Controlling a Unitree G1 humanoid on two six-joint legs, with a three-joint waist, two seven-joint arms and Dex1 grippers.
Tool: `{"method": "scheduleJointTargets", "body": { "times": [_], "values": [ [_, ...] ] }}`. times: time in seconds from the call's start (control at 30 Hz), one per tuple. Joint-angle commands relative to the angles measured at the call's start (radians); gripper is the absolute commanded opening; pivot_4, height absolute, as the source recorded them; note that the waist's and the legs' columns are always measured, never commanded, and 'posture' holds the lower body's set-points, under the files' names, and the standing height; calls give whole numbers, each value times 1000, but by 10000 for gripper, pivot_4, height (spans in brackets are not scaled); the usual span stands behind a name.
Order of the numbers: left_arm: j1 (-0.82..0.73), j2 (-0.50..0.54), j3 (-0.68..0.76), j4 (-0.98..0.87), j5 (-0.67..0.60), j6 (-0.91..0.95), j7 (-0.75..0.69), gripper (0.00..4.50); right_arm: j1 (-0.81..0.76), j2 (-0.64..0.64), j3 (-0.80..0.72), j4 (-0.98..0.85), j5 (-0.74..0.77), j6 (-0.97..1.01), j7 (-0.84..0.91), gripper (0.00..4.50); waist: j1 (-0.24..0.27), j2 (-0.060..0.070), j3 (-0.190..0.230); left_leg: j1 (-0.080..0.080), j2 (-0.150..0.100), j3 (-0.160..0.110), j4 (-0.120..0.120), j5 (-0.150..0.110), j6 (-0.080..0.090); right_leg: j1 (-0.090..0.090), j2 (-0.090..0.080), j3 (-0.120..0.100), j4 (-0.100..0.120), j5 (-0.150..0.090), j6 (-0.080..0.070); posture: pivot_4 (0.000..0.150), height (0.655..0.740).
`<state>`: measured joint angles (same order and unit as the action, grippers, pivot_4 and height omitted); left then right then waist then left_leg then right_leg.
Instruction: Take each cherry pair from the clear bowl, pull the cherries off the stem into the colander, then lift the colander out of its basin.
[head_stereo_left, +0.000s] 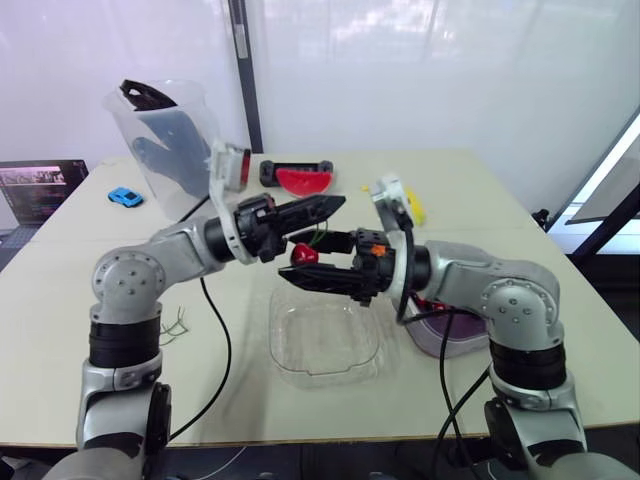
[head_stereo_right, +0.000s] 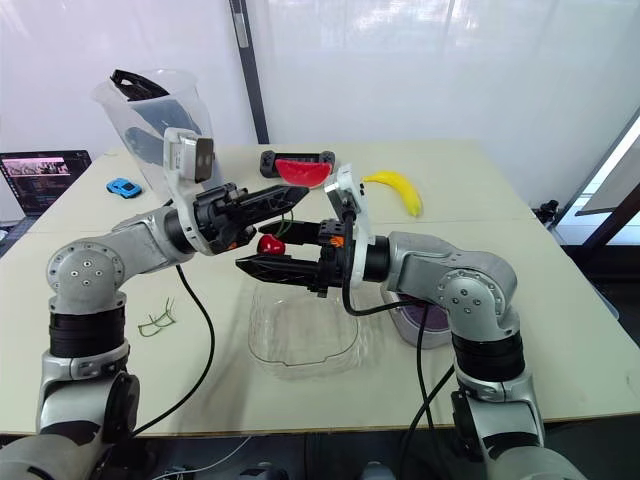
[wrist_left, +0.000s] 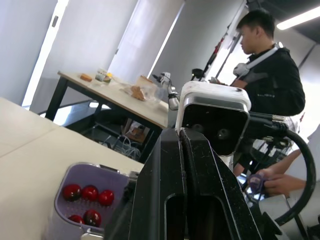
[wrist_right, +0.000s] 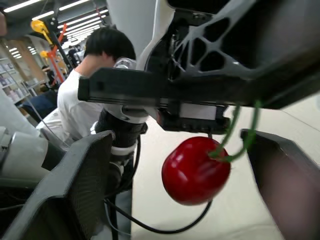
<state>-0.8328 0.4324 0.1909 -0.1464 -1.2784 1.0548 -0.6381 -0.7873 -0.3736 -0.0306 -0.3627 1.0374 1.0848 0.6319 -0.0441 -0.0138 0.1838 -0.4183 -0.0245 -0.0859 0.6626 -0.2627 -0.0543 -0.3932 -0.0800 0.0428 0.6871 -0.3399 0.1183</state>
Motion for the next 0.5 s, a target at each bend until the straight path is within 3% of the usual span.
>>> {"method": "scheduleJointTargets", "body": {
  "times": [0.03,0.33,0.47,0.5],
  "values": [
    [-22,2,14,-24,-28,-8,1,0,-18,4,-16,-7,26,-4,-22,27057,0,0,0,0,0,0,0,0,0,0,0,0,0,0,0,1500,7400],
    [-31,-1,10,-19,-22,-10,0,0,-12,-12,-14,-5,34,-2,-32,27057,0,0,0,0,0,0,0,-1,1,0,0,0,0,0,0,1500,7400],
    [-34,-1,7,-17,-18,-11,-2,0,-13,-23,-11,-1,25,-5,-28,14421,0,0,0,0,0,0,0,-1,2,0,0,0,0,0,0,1500,7400],
    [-34,-2,6,-17,-17,-11,-2,0,-13,-25,-10,0,25,-5,-27,14421,0,0,0,0,0,0,0,-1,2,0,0,0,0,0,0,1500,7400]
  ]
}}
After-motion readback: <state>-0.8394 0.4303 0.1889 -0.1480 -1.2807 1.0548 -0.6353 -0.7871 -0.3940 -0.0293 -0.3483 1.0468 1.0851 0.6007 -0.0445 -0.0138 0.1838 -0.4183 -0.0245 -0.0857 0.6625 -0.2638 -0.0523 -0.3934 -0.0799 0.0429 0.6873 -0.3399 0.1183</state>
